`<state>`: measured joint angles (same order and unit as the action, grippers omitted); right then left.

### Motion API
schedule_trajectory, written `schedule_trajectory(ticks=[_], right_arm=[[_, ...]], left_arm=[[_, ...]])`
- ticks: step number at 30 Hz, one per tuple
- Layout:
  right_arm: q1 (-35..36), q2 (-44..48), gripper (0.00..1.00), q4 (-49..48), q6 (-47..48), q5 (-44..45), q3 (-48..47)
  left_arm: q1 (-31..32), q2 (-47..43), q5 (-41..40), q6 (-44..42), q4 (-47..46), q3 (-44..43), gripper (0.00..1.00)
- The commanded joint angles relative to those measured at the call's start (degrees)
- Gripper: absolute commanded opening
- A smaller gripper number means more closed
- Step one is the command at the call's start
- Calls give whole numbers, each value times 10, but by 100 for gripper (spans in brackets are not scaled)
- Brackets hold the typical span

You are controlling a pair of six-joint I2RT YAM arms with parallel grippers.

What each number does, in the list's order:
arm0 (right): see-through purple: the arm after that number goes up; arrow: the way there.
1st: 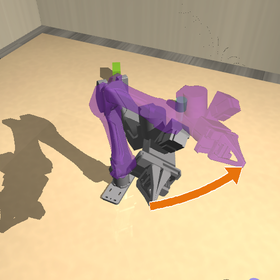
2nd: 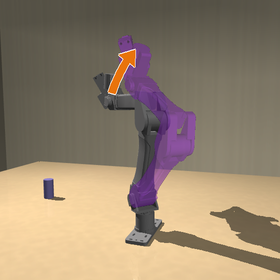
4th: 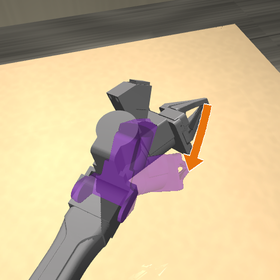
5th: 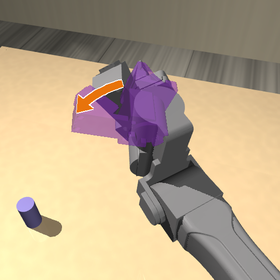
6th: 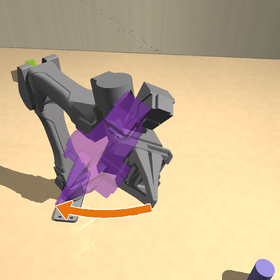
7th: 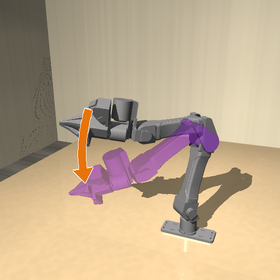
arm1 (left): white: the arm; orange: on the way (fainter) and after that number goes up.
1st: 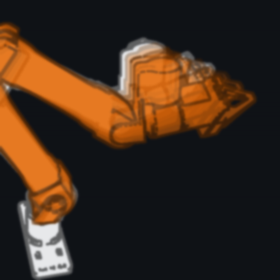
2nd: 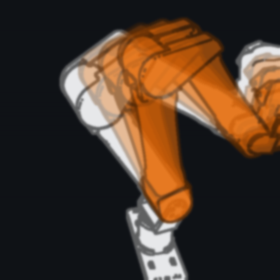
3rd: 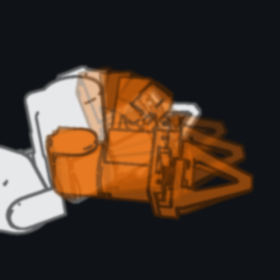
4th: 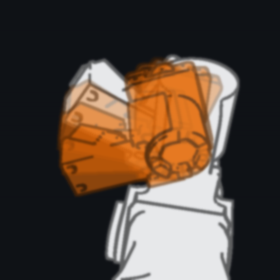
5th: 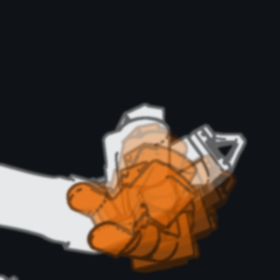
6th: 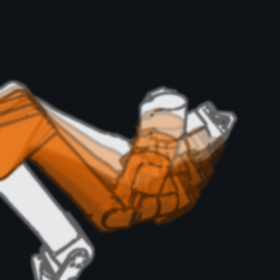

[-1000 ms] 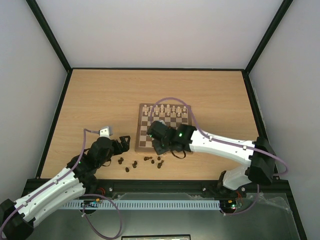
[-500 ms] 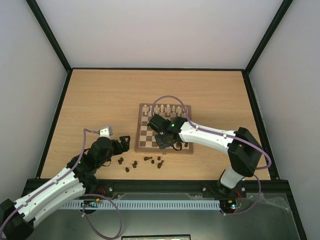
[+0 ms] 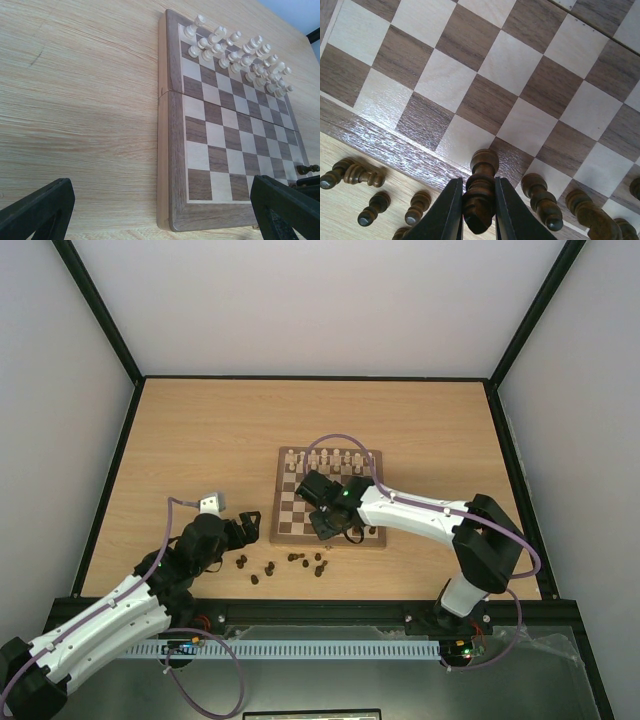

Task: Set up the chess pieces on the board
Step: Place the chess piece on the chessboard.

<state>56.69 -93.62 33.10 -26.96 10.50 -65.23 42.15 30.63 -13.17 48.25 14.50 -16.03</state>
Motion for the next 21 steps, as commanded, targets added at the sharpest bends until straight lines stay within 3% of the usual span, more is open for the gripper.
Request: schedule_trajectory(ticks=[1, 21], right_arm=[[-3, -1, 6, -3, 8, -15, 7], [-3, -30, 6, -10, 20, -29, -14]], left_arm=[[1, 2, -7, 0, -8, 7, 99], [1, -1, -9, -1, -2, 3, 99]])
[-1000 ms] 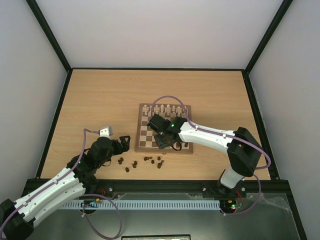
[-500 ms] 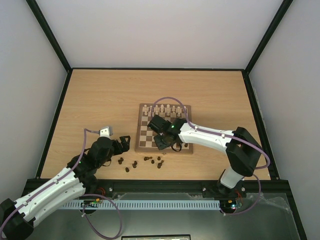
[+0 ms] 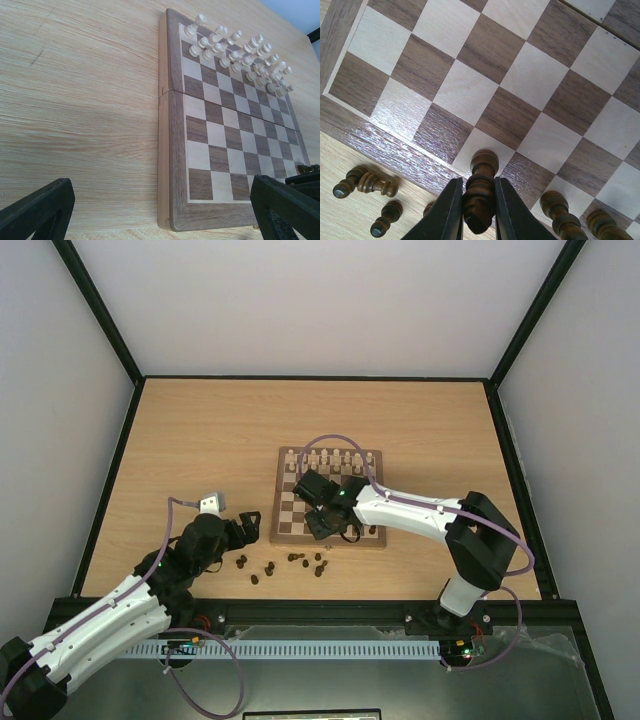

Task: Set up the chess pieces on the board
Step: Place the chess piece on the chessboard.

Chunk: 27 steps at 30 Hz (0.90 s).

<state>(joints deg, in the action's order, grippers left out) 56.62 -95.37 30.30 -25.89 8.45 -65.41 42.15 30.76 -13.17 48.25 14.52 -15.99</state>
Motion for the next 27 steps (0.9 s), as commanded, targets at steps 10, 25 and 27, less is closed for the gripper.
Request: schedule_trajectory(ticks=[10, 25, 27], right_arm=[[-2, -5, 17, 22, 7, -13, -11], [-2, 47, 37, 52, 8, -2, -35], [1, 64, 37, 55, 5, -4, -35]], left_arm=[[1, -3, -8, 0, -1, 3, 99], [1, -4, -11, 3, 4, -4, 99], [1, -8, -16, 3, 13, -10, 99]])
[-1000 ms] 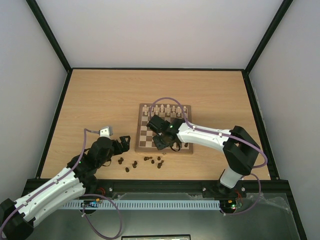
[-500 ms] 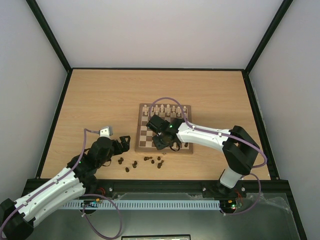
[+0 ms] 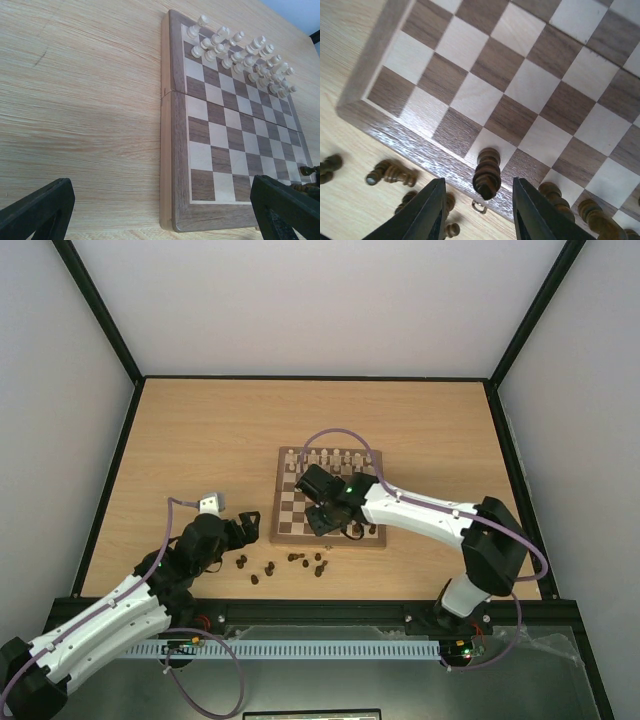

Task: Set up the chess pieces on the board
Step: Place the chess piece on the chessboard, then pick up the chess piece at the center of the board.

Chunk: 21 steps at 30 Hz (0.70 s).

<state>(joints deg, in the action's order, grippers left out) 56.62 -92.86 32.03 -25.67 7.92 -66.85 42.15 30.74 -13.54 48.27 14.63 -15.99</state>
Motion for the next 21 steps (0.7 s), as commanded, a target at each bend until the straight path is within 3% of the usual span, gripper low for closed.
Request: schedule_trajectory(ticks=[1, 10, 21], right_arm=[[4, 46, 37, 39, 0, -1, -21], [101, 66, 37, 28, -29, -16, -31], [176, -42, 37, -6, -41, -51, -79]], left_arm=[[1, -11, -15, 2, 18, -15, 99], [1, -71, -34, -1, 82, -82, 99], [1, -139, -20, 2, 115, -170, 99]])
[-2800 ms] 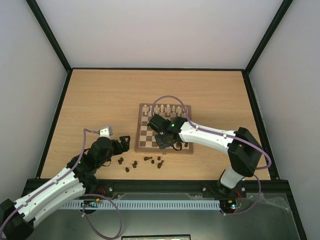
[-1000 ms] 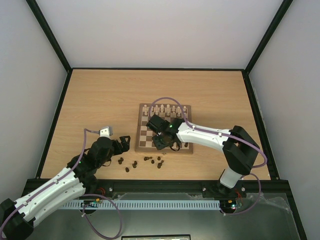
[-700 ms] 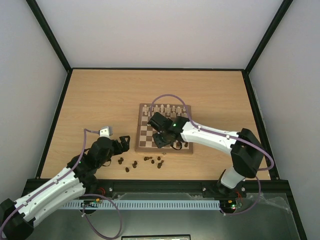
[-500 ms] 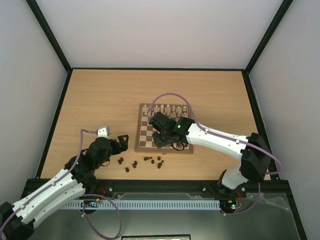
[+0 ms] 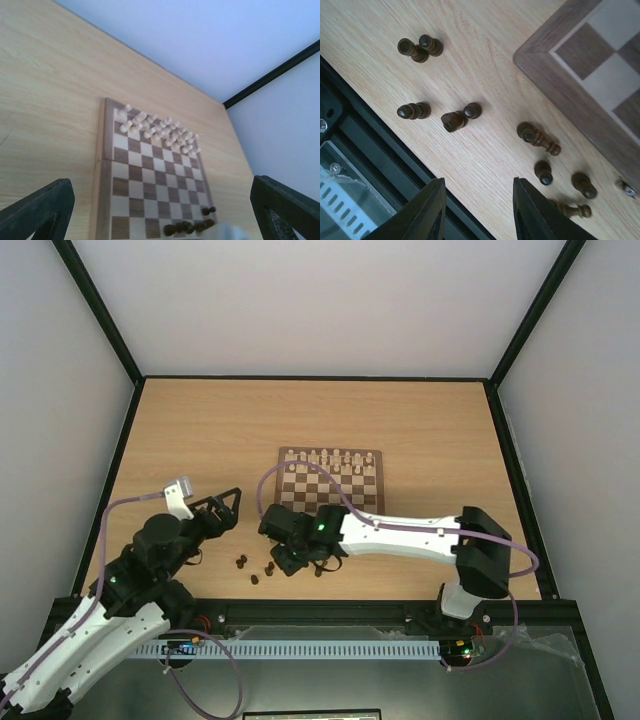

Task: Set up the chess pieces on the board
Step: Pick up the chess piece at the center of the board.

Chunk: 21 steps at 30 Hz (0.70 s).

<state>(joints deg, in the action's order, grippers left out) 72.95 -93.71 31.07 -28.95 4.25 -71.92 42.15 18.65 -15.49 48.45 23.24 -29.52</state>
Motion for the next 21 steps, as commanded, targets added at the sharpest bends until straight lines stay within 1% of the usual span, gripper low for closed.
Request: schedule_trajectory(ticks=[1, 6, 11, 21], right_arm=[[16, -39, 37, 2, -8, -19, -33], [38, -83, 38, 0, -5, -28, -67], [48, -124, 38, 5, 2, -34, -102], [58, -197, 38, 21, 10, -35, -155]], left_arm=[[1, -24, -2, 1, 33, -43, 99], [1, -73, -11, 2, 59, -83, 99], [1, -92, -27, -4, 88, -125, 99], [1, -114, -39, -4, 120, -150, 99]])
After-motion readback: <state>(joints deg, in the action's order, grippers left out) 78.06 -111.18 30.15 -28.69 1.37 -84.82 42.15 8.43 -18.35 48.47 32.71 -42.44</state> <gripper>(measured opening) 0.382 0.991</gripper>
